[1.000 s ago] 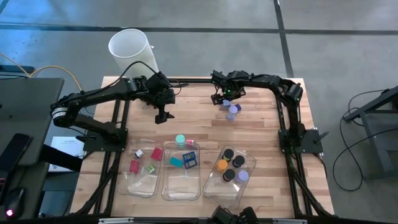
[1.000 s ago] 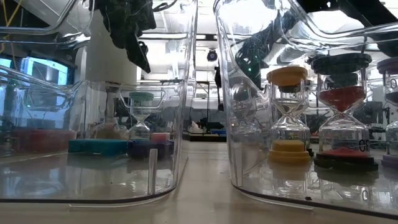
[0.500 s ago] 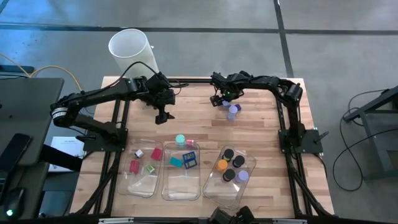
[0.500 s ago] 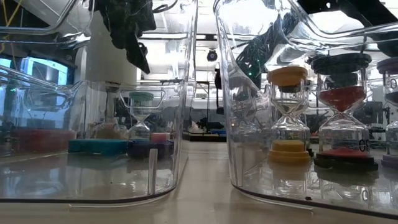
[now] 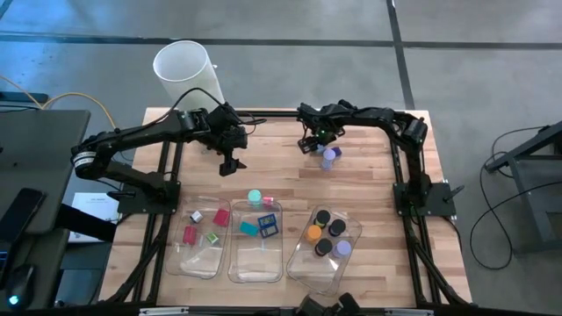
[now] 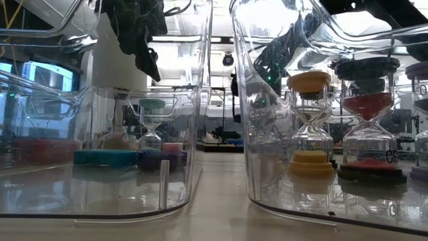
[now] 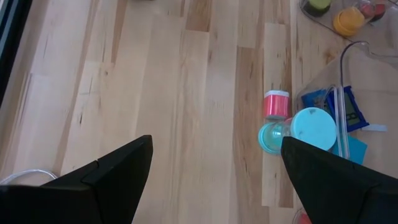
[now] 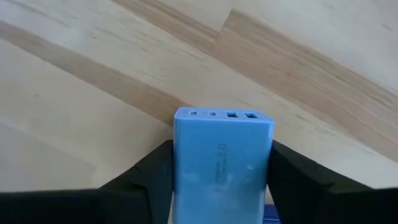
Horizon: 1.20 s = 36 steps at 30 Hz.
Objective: Pick & Place Office items
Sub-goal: Put the purple adapter into the left bin
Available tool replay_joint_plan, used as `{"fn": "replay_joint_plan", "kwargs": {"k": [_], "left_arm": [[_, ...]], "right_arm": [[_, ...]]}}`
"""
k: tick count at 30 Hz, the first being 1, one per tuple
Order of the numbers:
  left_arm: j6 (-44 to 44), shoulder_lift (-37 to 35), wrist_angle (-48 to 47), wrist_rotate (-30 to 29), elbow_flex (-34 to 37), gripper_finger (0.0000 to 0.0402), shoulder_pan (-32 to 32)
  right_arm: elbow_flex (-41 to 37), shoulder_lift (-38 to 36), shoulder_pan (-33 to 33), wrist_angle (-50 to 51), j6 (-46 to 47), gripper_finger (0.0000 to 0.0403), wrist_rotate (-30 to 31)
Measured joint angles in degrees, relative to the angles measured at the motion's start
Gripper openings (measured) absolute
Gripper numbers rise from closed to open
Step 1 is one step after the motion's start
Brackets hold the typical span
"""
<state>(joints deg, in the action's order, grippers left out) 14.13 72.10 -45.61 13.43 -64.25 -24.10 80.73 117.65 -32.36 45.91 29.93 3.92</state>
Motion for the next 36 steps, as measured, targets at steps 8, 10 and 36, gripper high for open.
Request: {"fn": "replay_joint_plan", "kwargs": {"k": [8, 10, 36], "left_arm": [[-0.5, 0.0, 0.0, 0.0, 0.0, 0.0348, 0.0], [-0.6, 0.0, 0.0, 0.0, 0.0, 0.0348, 0.0], [6.8, 0.0, 14.1, -10.2, 0.0, 0.0348, 3.1]], "right_arm": [[0.0, 0.5, 2.1, -2.3, -3.9, 0.0197, 1.8], [-0.1, -0.3, 2.7, -2.6, -4.7, 0.0197, 2.5], [-0.1, -27.5, 19.8, -3.1, -8.6, 0.0197, 4.0]]}}
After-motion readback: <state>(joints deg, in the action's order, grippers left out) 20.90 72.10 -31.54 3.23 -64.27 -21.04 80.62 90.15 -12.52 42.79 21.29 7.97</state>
